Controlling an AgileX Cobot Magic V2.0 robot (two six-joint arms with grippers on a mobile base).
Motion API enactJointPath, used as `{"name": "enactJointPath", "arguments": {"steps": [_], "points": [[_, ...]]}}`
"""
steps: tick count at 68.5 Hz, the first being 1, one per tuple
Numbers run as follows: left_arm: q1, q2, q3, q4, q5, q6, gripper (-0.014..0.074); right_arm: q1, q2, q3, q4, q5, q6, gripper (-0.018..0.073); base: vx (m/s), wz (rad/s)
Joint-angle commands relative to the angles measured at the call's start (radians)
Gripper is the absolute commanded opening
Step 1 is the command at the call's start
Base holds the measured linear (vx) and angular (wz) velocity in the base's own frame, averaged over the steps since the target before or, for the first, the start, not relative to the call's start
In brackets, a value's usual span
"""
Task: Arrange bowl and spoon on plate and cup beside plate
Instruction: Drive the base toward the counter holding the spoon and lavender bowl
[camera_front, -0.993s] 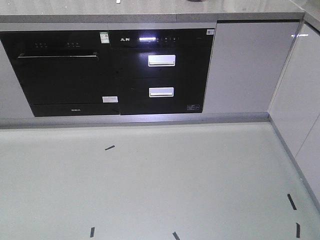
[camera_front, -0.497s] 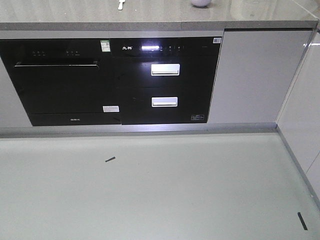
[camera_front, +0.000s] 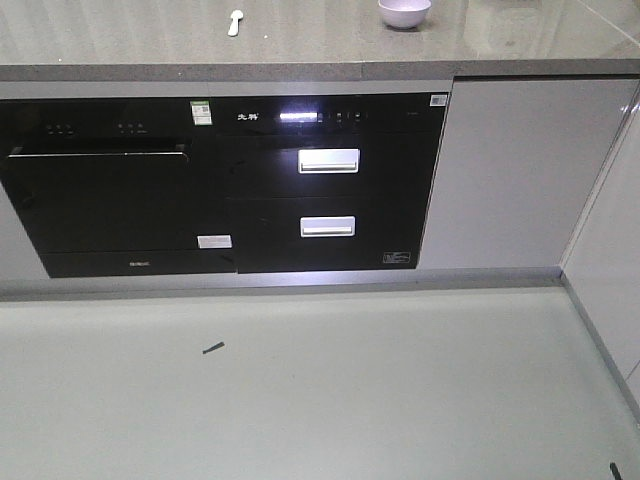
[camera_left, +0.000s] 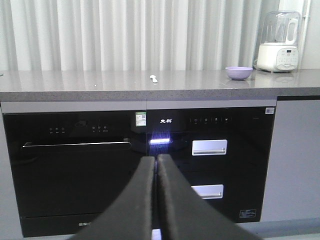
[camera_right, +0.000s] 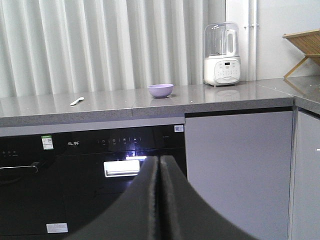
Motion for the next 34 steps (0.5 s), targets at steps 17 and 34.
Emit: {"name": "enactJointPath", "arguments": {"steps": [17,34], "points": [[0.004,-0.014,-0.018,-0.002,-0.078,-0.006,-0.0006,-0.005,-0.009,0.008,-0.003,-0.079,-0.002,-0.0011,0.21,-0.03],[0.004,-0.014,-0.018,-0.002,-0.078,-0.006,-0.0006,-0.005,-0.009,0.008,-0.003,-0.079,-0.002,-0.0011,0.21,-0.02]]}}
